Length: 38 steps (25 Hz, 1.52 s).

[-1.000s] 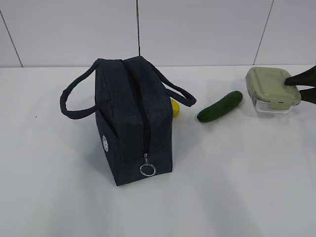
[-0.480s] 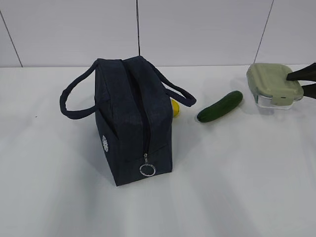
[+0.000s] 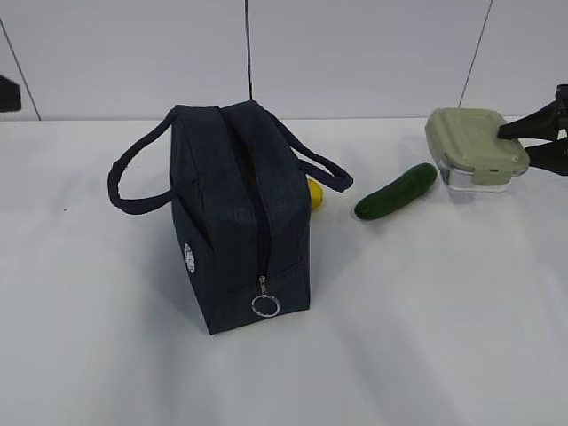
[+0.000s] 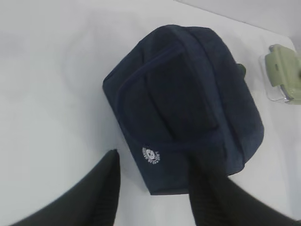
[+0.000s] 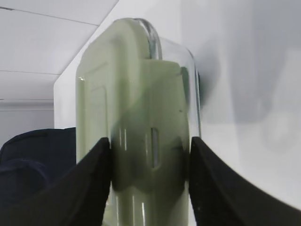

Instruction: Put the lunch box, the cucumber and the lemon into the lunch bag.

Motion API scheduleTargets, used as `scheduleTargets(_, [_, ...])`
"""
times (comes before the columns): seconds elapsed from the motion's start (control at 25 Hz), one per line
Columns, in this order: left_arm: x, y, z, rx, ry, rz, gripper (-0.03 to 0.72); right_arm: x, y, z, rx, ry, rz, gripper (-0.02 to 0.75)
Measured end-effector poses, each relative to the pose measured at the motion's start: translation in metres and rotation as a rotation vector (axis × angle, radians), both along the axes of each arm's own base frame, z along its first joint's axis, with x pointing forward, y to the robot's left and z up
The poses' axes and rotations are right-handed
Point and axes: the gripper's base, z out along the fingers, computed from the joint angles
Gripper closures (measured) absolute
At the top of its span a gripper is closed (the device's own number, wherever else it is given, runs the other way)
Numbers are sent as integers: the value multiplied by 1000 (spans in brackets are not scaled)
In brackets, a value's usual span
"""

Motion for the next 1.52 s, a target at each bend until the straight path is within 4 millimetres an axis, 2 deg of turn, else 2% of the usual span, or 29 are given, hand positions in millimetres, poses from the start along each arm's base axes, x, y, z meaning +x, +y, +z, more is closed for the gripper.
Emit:
scheduleTargets(0.2, [24, -29, 5, 0, 8, -116, 344, 3, 12, 0, 3, 0, 31, 366])
scheduleTargets(0.52, [59, -71, -19, -2, 122, -229, 344, 3, 12, 0, 3, 0, 31, 366])
scheduleTargets(0.8, [75, -97, -39, -11, 220, -284, 343, 3, 12, 0, 3, 0, 31, 366])
scheduleTargets(0.92, [77, -107, -38, -17, 224, -306, 338, 3, 12, 0, 3, 0, 31, 366])
scheduleTargets(0.96, [77, -110, -37, -16, 222, -316, 318, 3, 12, 0, 3, 0, 31, 366])
scheduleTargets(1.08, [76, -115, -40, -17, 241, -333, 326, 3, 12, 0, 3, 0, 31, 366])
scheduleTargets(1.52, [90, -121, -70, -26, 334, -316, 308, 3, 12, 0, 3, 0, 31, 366])
